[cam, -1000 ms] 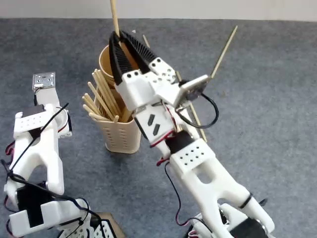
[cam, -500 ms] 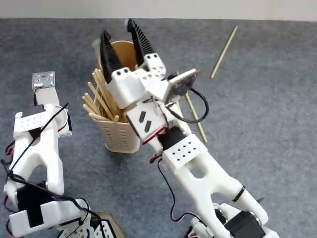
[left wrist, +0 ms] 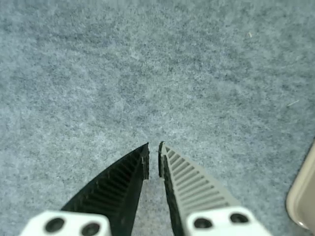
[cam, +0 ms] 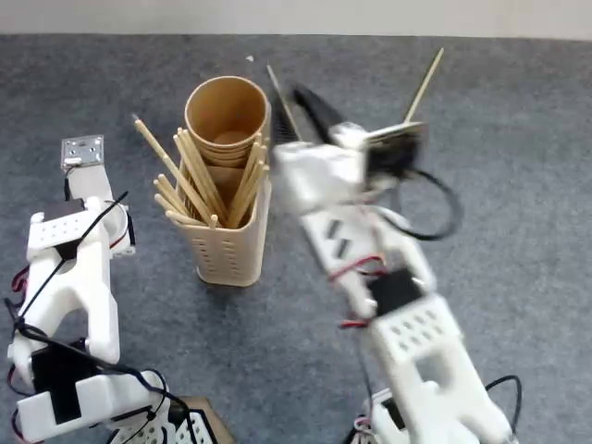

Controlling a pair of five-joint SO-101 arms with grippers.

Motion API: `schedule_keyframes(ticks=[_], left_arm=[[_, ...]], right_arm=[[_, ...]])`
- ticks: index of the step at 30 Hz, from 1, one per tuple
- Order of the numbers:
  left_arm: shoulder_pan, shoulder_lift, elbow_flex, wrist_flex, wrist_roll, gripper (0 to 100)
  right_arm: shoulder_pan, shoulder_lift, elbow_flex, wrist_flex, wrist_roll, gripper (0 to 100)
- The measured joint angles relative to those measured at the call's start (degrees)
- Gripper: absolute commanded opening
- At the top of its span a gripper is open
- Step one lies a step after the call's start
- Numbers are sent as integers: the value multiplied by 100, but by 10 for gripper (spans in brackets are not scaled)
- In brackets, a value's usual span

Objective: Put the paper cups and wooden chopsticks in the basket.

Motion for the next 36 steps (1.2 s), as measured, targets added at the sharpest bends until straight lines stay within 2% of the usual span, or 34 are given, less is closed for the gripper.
schedule_keyframes(ticks=[3, 5, 8, 10, 17, 22, 32, 36], left_arm=[[0, 0, 141, -264, 0, 74], [0, 0, 141, -343, 0, 74], [0, 0, 149, -378, 9, 74], [0, 0, 167, -378, 9, 74], [0, 0, 176, -378, 9, 74], [0, 0, 176, -378, 9, 74], [0, 0, 176, -378, 9, 74], [0, 0, 176, -378, 9, 74]], right_arm=[[993, -879, 255, 1864, -176, 80], [1451, -1160, 545, 2875, 281, 102], [1451, -1152, 1064, 3552, 1415, 110], [1389, -941, 1327, 3684, 1837, 117], [1336, 914, 1486, 3745, 2479, 180], [1319, 2198, 1204, 3358, 2567, 180], [1301, 3288, 809, 1987, 2567, 180], [1301, 3921, 193, 1793, 2769, 180]])
